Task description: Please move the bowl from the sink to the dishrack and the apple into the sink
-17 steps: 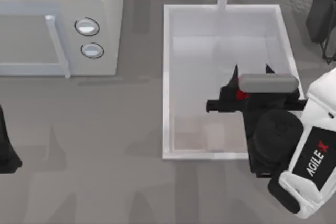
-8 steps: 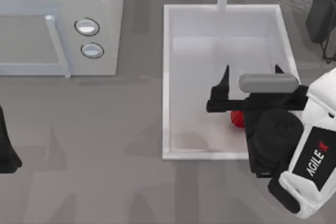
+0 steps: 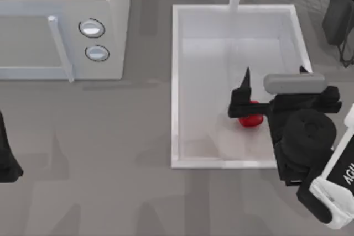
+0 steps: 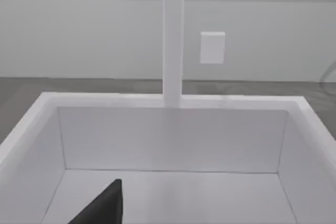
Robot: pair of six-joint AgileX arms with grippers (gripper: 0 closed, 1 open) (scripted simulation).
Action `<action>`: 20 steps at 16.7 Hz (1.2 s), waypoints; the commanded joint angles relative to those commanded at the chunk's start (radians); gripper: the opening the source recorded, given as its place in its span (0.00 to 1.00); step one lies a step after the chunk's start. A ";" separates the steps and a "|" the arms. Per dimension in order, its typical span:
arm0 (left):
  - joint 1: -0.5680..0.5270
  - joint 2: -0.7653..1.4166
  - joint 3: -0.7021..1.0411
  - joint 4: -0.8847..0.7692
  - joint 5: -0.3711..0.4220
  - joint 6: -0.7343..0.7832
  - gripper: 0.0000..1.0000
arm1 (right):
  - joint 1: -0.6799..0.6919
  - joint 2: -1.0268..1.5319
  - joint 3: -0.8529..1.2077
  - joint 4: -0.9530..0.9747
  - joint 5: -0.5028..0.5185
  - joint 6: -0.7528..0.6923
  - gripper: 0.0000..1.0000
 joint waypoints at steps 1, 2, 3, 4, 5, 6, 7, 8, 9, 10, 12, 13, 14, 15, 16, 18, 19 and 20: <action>0.000 0.000 0.000 0.000 0.000 0.000 1.00 | -0.023 -0.052 -0.032 -0.042 -0.030 0.007 1.00; 0.000 0.000 0.000 0.000 0.000 0.000 1.00 | -0.050 -0.115 -0.069 -0.091 -0.063 0.014 1.00; 0.000 0.000 0.000 0.000 0.000 0.000 1.00 | -0.079 -0.188 -0.108 -0.147 -0.098 0.020 1.00; 0.000 0.000 0.000 0.000 0.000 0.000 1.00 | -0.110 -0.271 -0.150 -0.209 -0.135 0.026 1.00; 0.000 0.000 0.000 0.000 0.000 0.000 1.00 | -0.142 -0.364 -0.192 -0.275 -0.173 0.031 1.00; 0.000 0.000 0.000 0.000 0.000 0.000 1.00 | -0.175 -0.466 -0.234 -0.346 -0.212 0.035 1.00; 0.000 0.000 0.000 0.000 0.000 0.000 1.00 | -0.208 -0.577 -0.277 -0.421 -0.250 0.038 1.00; 0.000 0.000 0.000 0.000 0.000 0.000 1.00 | -0.242 -0.694 -0.319 -0.499 -0.289 0.040 1.00; 0.000 0.000 0.000 0.000 0.000 0.000 1.00 | -0.276 -0.815 -0.360 -0.579 -0.327 0.040 1.00; 0.000 0.000 0.000 0.000 0.000 0.000 1.00 | -0.311 -0.937 -0.399 -0.662 -0.364 0.039 1.00; 0.000 0.000 0.000 0.000 0.000 0.000 1.00 | -0.375 -1.179 -0.466 -0.828 -0.432 0.034 1.00; 0.000 0.000 0.000 0.000 0.000 0.000 1.00 | -0.405 -1.296 -0.493 -0.910 -0.461 0.030 1.00; 0.000 0.000 0.000 0.000 0.000 0.000 1.00 | -0.433 -1.408 -0.514 -0.988 -0.488 0.024 1.00; 0.000 0.000 0.000 0.000 0.000 0.000 1.00 | -0.459 -1.516 -0.531 -1.064 -0.512 0.019 1.00; 0.000 0.000 0.000 0.000 0.000 0.000 1.00 | -0.484 -1.617 -0.544 -1.136 -0.533 0.012 1.00; 0.000 0.000 0.000 0.000 0.000 0.000 1.00 | -0.527 -1.797 -0.559 -1.267 -0.568 0.000 1.00; 0.000 0.000 0.000 0.000 0.000 0.000 1.00 | -0.545 -1.873 -0.562 -1.325 -0.583 -0.007 1.00; 0.000 0.000 0.000 0.000 0.000 0.000 1.00 | -0.561 -1.939 -0.562 -1.377 -0.594 -0.013 1.00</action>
